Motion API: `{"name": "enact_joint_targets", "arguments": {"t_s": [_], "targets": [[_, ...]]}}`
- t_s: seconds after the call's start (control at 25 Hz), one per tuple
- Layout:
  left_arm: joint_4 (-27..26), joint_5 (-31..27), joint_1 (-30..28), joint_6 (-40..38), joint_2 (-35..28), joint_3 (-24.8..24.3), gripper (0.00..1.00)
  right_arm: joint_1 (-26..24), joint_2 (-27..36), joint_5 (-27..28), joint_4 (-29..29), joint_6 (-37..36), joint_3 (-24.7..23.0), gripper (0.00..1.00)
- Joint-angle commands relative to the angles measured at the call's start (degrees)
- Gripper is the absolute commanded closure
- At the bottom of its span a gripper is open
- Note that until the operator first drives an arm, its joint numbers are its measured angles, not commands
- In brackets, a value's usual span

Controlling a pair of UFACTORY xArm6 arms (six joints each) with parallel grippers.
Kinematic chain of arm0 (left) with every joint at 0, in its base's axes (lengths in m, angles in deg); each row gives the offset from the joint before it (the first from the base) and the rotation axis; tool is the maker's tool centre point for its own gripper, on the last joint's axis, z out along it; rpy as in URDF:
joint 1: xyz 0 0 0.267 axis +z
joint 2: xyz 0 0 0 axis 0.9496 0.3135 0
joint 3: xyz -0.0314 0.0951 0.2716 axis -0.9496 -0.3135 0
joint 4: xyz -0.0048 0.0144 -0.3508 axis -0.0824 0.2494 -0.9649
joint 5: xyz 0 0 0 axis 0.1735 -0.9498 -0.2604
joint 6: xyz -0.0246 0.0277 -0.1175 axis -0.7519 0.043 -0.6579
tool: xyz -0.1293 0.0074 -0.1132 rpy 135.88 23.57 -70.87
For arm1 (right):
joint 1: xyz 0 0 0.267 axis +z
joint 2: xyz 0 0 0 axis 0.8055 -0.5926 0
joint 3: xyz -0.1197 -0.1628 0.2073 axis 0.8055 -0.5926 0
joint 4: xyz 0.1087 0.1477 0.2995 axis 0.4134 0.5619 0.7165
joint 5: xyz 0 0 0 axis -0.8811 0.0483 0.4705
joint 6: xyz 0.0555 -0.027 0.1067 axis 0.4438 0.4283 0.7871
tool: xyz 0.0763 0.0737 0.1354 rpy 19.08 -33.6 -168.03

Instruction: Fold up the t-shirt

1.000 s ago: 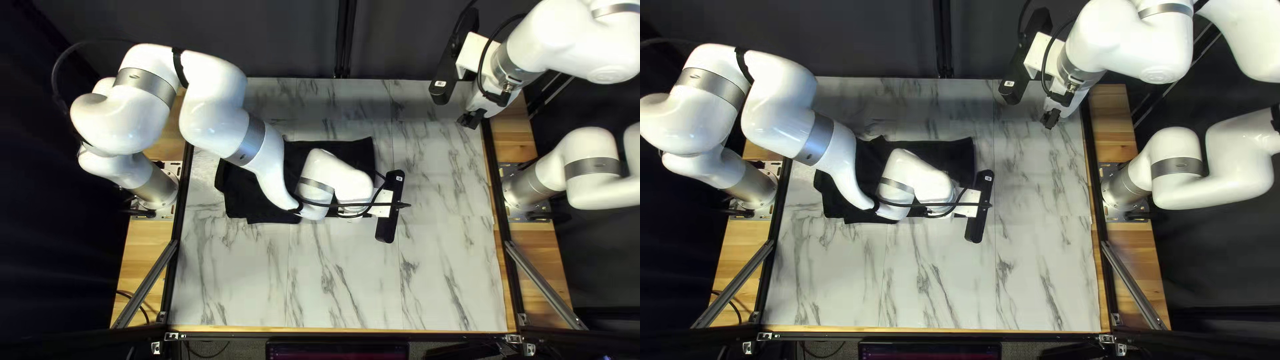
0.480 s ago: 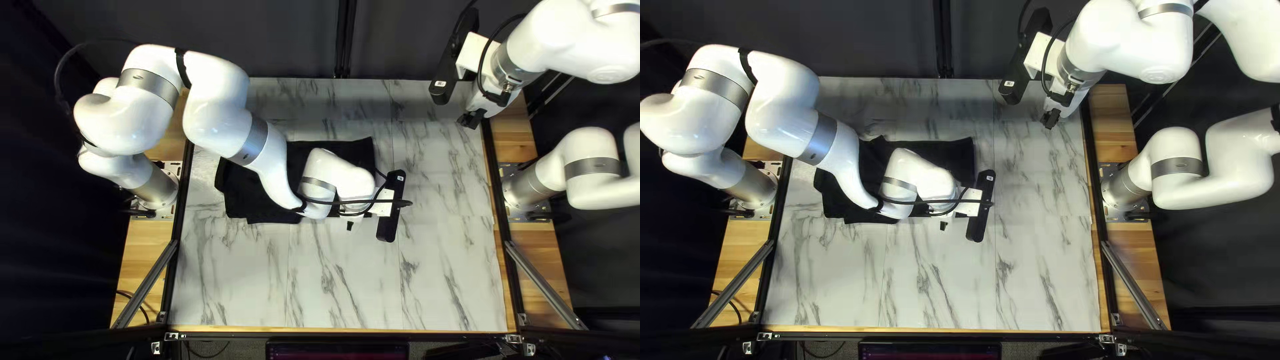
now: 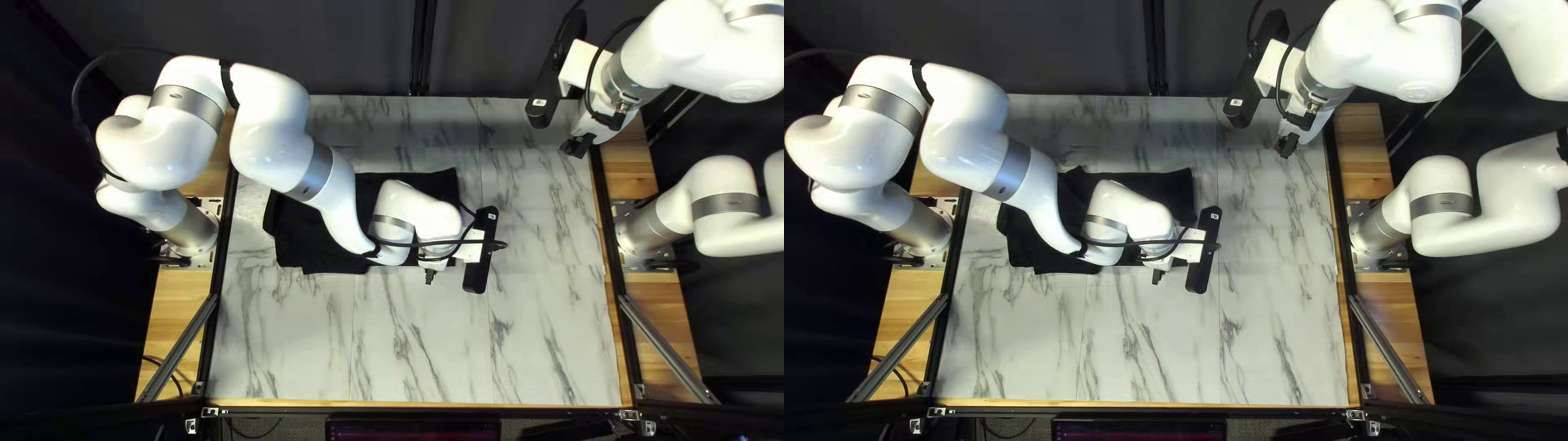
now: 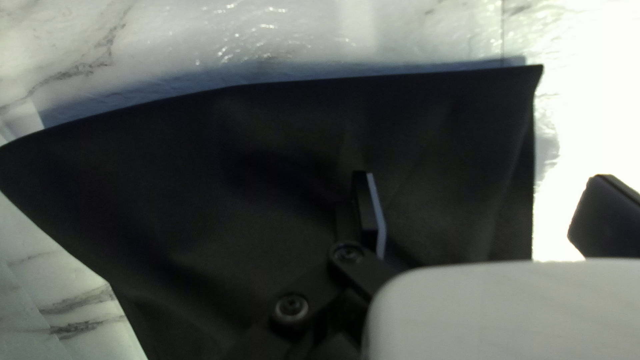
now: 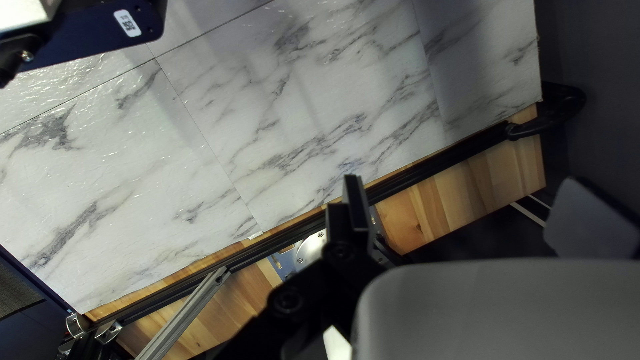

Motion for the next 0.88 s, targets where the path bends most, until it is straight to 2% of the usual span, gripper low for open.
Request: {"name": "enact_joint_targets", "arguments": {"t_s": [0.04, 0.08, 0.16, 0.28, 0.88], "targets": [[-0.40, 0.30, 0.24, 0.55, 0.54, 0.33, 0.67, 0.00, 0.00, 0.00, 0.00, 0.00, 0.00, 0.00], [-0.46, 0.31, 0.26, 0.63, 0.59, 0.36, 0.78, 0.00, 0.00, 0.00, 0.00, 0.00, 0.00, 0.00], [-0.63, 0.32, 0.31, 0.89, 0.86, 0.64, 0.85, 0.00, 0.00, 0.00, 0.00, 0.00, 0.00, 0.00], [-0.74, 0.13, 0.29, 1.13, 0.98, 1.00, 0.91, 0.00, 0.00, 0.00, 0.00, 0.00, 0.00, 0.00], [-0.96, -0.65, -0.22, 2.26, 1.06, 3.50, 0.93, 0.00, 0.00, 0.00, 0.00, 0.00, 0.00, 0.00]]}}
